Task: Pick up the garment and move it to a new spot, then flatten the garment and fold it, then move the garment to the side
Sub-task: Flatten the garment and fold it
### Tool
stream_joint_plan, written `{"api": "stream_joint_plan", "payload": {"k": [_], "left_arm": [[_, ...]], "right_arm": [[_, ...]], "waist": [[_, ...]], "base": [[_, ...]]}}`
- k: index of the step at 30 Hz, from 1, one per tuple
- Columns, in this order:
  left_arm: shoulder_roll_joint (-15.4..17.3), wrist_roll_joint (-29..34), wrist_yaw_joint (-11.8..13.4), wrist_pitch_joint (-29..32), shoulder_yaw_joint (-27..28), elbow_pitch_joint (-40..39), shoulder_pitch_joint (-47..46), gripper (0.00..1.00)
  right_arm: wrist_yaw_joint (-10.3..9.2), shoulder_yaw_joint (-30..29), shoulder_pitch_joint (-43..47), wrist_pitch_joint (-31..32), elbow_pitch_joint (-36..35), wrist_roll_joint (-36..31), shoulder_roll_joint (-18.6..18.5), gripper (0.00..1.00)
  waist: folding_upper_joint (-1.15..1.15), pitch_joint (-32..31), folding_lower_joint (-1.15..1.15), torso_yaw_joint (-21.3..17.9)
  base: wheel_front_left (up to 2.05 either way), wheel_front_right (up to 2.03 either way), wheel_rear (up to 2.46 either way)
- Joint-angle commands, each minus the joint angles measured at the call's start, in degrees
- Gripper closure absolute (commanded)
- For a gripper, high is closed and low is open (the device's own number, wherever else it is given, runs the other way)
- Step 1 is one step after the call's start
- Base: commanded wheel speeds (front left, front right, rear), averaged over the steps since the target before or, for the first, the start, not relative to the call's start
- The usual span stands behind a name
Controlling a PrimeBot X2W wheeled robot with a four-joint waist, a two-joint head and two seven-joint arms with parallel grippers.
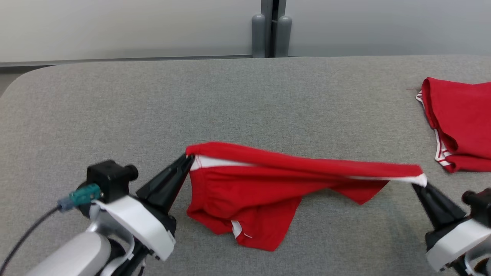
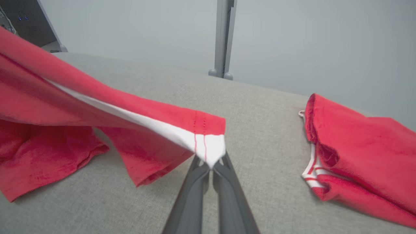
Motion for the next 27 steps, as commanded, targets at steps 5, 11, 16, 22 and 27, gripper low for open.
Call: {"api": "stream_joint_plan", "payload": {"k": [5, 11, 16, 22, 27], "left_arm": [[0.9, 1.0, -4.8, 2.6, 2.7, 0.1, -12.3, 1.0], [-3.7, 3.8, -11.3, 4.0, 5.4, 9.4, -33.5, 1.0], [-8.4, 8.5, -13.7, -1.5, 6.6, 18.9, -46.6, 1.0], [-12.7, 11.5, -15.5, -11.6, 6.9, 28.9, -54.9, 1.0], [-12.2, 11.3, -16.3, -13.7, 1.5, 28.9, -43.9, 1.0]], "right_arm": [[-0.15, -5.4, -5.5, 6.9, -12.1, 0.8, -5.9, 1.0], [-0.15, -3.6, -24.3, 15.2, -15.2, 1.9, -10.6, 1.0], [-0.15, -0.7, -39.6, 15.5, -10.6, -0.3, -10.8, 1.0], [-0.15, 2.2, -52.3, 11.3, -4.6, -4.2, -10.1, 1.0], [-0.15, 4.0, -44.6, 10.0, -3.7, -2.8, -12.4, 1.0]], "waist": [[0.0, -0.3, 0.0, -2.1], [0.0, 5.0, 0.0, -4.4], [0.0, 8.9, 0.0, -5.7], [0.0, 11.5, 0.0, -6.3], [0.0, 11.7, 0.0, -5.5]], "base": [[0.0, 0.0, 0.0], [0.0, 0.0, 0.0], [0.0, 0.0, 0.0], [0.0, 0.0, 0.0], [0.0, 0.0, 0.0]]}}
